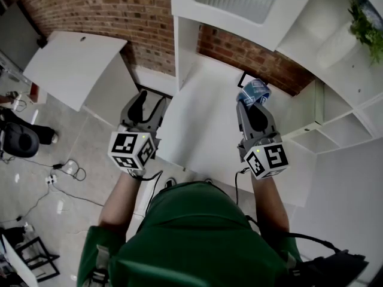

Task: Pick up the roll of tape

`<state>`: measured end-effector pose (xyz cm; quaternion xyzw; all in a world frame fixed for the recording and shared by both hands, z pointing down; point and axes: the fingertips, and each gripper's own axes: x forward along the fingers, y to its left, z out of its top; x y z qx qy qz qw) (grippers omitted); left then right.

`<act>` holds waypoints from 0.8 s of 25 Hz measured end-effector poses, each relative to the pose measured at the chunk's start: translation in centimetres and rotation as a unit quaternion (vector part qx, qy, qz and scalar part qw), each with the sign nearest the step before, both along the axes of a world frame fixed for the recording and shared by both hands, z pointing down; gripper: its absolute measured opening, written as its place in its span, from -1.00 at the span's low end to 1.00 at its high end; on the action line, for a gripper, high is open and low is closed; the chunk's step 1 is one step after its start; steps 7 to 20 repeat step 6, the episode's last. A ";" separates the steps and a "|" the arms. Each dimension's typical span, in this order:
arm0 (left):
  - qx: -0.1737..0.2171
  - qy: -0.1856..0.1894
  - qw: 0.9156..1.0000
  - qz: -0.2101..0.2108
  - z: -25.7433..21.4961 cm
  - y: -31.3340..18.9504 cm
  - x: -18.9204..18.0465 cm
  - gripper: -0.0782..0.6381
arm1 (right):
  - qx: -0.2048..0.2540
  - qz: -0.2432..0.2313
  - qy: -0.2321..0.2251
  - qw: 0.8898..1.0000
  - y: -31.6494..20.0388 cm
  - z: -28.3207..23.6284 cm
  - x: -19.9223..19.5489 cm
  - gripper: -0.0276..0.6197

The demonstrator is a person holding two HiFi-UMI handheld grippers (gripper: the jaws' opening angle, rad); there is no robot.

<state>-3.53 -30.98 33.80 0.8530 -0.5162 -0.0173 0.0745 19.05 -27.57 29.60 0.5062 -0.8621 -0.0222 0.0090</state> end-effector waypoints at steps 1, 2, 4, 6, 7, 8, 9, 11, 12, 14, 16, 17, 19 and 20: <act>0.000 0.001 1.000 0.001 0.0 0.0 -0.1 -0.07 | 0.000 0.001 0.001 1.000 0.1 0.0 -0.1 -0.72; 0.000 0.001 1.000 0.002 0.1 0.0 -0.3 -0.07 | 0.000 0.002 0.001 1.000 0.1 0.0 -0.3 -0.72; -0.001 0.002 1.000 0.003 0.2 0.1 -0.7 -0.08 | -0.002 0.003 0.003 1.000 0.2 0.2 -0.7 -0.72; -0.002 0.003 1.000 0.004 0.4 0.1 -1.2 -0.07 | -0.004 0.005 0.005 1.000 0.4 0.3 -1.2 -0.72; -0.002 0.003 1.000 0.004 0.4 0.1 -1.2 -0.07 | -0.004 0.005 0.005 1.000 0.4 0.3 -1.2 -0.72; -0.002 0.003 1.000 0.004 0.4 0.1 -1.2 -0.07 | -0.004 0.005 0.005 1.000 0.4 0.3 -1.2 -0.72; -0.002 0.003 1.000 0.004 0.4 0.1 -1.2 -0.07 | -0.004 0.005 0.005 1.000 0.4 0.3 -1.2 -0.72; -0.002 0.003 1.000 0.004 0.4 0.1 -1.2 -0.07 | -0.004 0.005 0.005 1.000 0.4 0.3 -1.2 -0.72; -0.002 0.003 1.000 0.004 0.4 0.1 -1.2 -0.07 | -0.004 0.005 0.005 1.000 0.4 0.3 -1.2 -0.72; -0.002 0.003 1.000 0.004 0.4 0.1 -1.2 -0.07 | -0.004 0.005 0.005 1.000 0.4 0.3 -1.2 -0.72; -0.002 0.003 1.000 0.004 0.4 0.1 -1.2 -0.07 | -0.004 0.005 0.005 1.000 0.4 0.3 -1.2 -0.72; -0.002 0.003 1.000 0.004 0.4 0.1 -1.2 -0.07 | -0.004 0.005 0.005 1.000 0.4 0.3 -1.2 -0.72; -0.002 0.003 1.000 0.004 0.4 0.1 -1.2 -0.07 | -0.004 0.005 0.005 1.000 0.4 0.3 -1.2 -0.72; -0.002 0.003 1.000 0.004 0.4 0.1 -1.2 -0.07 | -0.004 0.005 0.005 1.000 0.4 0.3 -1.2 -0.72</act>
